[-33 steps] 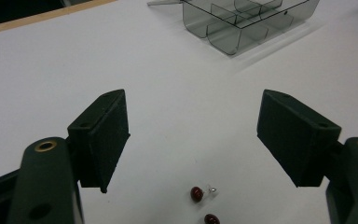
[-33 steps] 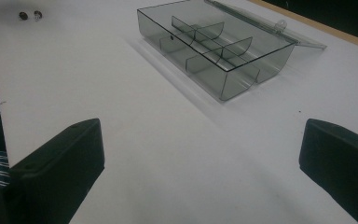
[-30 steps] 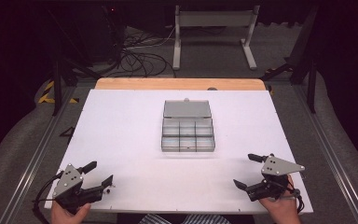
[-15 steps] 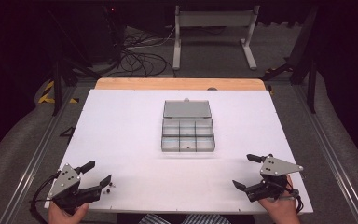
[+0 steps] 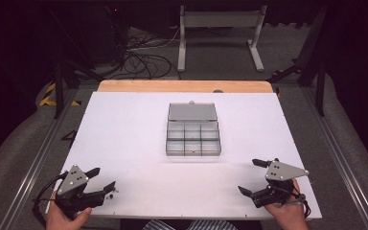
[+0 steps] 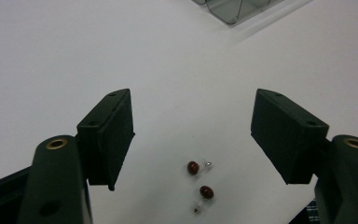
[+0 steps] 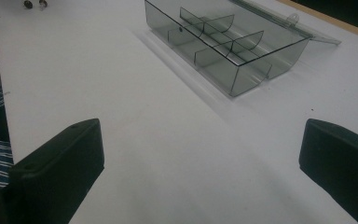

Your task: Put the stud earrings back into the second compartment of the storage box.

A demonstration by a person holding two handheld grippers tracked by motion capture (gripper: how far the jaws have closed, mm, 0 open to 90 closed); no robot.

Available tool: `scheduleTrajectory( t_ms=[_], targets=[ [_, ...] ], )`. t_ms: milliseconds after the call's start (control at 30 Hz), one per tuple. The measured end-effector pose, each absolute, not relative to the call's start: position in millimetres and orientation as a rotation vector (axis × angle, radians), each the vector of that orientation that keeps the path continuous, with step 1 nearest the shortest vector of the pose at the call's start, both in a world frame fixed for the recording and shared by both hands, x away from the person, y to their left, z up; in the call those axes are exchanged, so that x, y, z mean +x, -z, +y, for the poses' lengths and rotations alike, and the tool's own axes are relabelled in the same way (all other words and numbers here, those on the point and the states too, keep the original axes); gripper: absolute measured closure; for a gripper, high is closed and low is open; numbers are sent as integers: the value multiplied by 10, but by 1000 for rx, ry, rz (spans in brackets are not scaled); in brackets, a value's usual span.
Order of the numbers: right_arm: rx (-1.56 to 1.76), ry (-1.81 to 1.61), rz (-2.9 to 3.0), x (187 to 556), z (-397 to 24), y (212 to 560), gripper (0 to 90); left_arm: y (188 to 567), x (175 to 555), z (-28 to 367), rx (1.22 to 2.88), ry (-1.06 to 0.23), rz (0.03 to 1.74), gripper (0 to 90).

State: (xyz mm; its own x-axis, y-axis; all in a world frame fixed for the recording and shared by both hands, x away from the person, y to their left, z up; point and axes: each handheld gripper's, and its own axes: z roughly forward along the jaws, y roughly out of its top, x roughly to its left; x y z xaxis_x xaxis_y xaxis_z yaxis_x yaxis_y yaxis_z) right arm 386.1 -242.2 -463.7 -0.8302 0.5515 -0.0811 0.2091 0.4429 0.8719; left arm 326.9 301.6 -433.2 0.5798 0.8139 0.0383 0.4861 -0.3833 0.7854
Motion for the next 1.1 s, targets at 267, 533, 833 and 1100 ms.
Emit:
scheduleTrajectory(
  t_ms=[267,533,833,1100],
  targets=[
    [639,-1341,2354,3857,-2416,4640,6,4321,3300,3001,2082,-533,1059,328],
    [633,-1332,2362,3856,-2400,4647,6,4368,3382,2955,2170,-502,1122,330],
    [626,-1330,2370,3853,-2391,4650,7,4447,3477,2865,2259,-417,1183,352],
    [624,-1333,2369,3856,-2392,4654,8,4506,3524,2771,2325,-381,1189,398]
  ],
)
